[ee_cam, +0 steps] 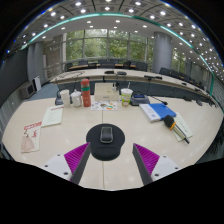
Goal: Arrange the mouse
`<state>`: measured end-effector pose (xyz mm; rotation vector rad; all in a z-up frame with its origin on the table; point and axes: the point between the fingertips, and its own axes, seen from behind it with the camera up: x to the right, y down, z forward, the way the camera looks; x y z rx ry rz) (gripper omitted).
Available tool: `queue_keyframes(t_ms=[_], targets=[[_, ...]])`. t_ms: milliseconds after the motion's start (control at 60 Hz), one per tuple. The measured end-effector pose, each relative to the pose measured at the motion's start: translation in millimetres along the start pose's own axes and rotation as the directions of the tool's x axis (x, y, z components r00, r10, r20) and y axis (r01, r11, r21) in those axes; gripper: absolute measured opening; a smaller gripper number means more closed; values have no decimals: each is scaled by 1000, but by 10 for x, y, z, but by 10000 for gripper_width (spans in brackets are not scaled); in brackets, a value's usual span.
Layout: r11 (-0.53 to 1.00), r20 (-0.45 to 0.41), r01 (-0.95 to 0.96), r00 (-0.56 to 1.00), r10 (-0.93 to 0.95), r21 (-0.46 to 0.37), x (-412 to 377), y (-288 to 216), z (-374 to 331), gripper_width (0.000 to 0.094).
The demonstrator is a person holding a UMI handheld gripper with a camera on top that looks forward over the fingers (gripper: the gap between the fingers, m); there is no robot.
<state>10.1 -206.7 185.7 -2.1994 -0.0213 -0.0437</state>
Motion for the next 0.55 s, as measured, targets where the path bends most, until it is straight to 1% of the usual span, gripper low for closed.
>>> queue_keyframes(t_ms=[83,233,300,367,483,550], targets=[[1000,5,9,1000,-9,27,42,79,-462,858],[998,-2,42,999,-42,42,112,291,-1086,859],[999,11,21,1000,-21,37,124,372,-1246,859],[999,13,16,1000,-17,50,137,424,-1351,858],[995,4,20,1000,-20,93,174,333,-1527,859],[996,13,12,1000,-13,91,166,353,-1565,857]])
